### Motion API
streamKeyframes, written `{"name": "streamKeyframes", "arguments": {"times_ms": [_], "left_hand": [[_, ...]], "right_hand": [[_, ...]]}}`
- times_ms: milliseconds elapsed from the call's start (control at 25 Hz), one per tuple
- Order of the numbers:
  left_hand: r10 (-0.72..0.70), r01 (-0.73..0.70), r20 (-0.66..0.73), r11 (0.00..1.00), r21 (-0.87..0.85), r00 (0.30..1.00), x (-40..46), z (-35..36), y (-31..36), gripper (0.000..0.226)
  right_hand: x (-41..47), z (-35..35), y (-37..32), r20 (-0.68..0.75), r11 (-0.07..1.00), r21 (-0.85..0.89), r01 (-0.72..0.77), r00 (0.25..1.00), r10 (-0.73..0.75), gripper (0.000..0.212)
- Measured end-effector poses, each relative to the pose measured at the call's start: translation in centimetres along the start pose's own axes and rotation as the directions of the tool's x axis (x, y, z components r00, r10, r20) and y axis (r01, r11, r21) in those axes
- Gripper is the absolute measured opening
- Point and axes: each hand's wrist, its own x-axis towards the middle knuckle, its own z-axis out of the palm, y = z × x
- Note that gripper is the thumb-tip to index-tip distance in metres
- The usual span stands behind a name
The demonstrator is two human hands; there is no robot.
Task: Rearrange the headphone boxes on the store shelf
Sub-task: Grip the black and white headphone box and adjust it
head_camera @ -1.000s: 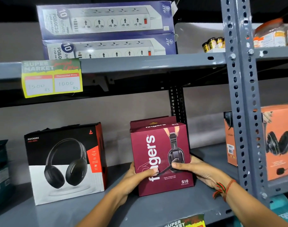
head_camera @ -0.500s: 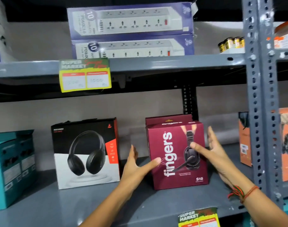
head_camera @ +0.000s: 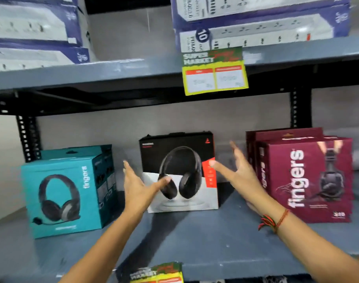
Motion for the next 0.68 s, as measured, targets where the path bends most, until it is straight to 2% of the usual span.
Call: {"name": "streamKeyframes", "arguments": {"times_ms": [120, 160, 240, 280, 360, 440, 520, 600, 680], "left_hand": [[-0.206, 0.222, 0.271, 0.975, -0.027, 0.940, 2.2, -2.4, -3.7, 0.154], [-0.248, 0.265, 0.339, 0.964, -0.007, 0.908, 2.9, -2.9, -4.8, 0.151], [-0.285, 0.300, 0.452, 0.953, 0.041, 0.845, 4.2, -3.5, -6.4, 0.151], [-0.285, 0.290, 0.488, 0.955, 0.068, 0.825, 4.9, -3.6, -7.3, 0.155], [-0.277, 0.272, 0.540, 0.958, 0.091, 0.795, 5.8, -3.4, -8.1, 0.154], [-0.253, 0.263, 0.588, 0.962, 0.071, 0.768, 6.2, -2.7, -8.5, 0.124], [-0.213, 0.230, 0.599, 0.972, 0.049, 0.772, 6.4, -2.1, -8.8, 0.095], [-0.191, 0.210, 0.597, 0.977, 0.039, 0.779, 7.1, -1.6, -9.2, 0.094], [-0.179, 0.192, 0.596, 0.980, 0.041, 0.783, 7.6, -1.4, -9.8, 0.101]], "right_hand": [[1.8, 2.4, 3.5, 0.172, 0.959, 0.041, -0.280, 0.948, 0.269, 0.144], [2.3, 2.8, 4.6, 0.221, 0.945, 0.024, -0.327, 0.923, 0.314, 0.142], [3.3, 3.3, 5.8, 0.318, 0.923, 0.004, -0.384, 0.876, 0.363, 0.112], [3.6, 3.6, 6.1, 0.358, 0.920, 0.016, -0.391, 0.861, 0.360, 0.099], [3.8, 4.0, 6.7, 0.389, 0.927, 0.021, -0.374, 0.857, 0.337, 0.096], [3.9, 4.4, 7.0, 0.390, 0.935, 0.022, -0.355, 0.864, 0.319, 0.098], [4.0, 4.8, 7.0, 0.385, 0.936, 0.023, -0.352, 0.867, 0.316, 0.083], [4.3, 4.8, 7.1, 0.382, 0.937, 0.006, -0.350, 0.867, 0.321, 0.073], [4.4, 4.8, 7.1, 0.389, 0.944, -0.020, -0.329, 0.867, 0.311, 0.077]]}}
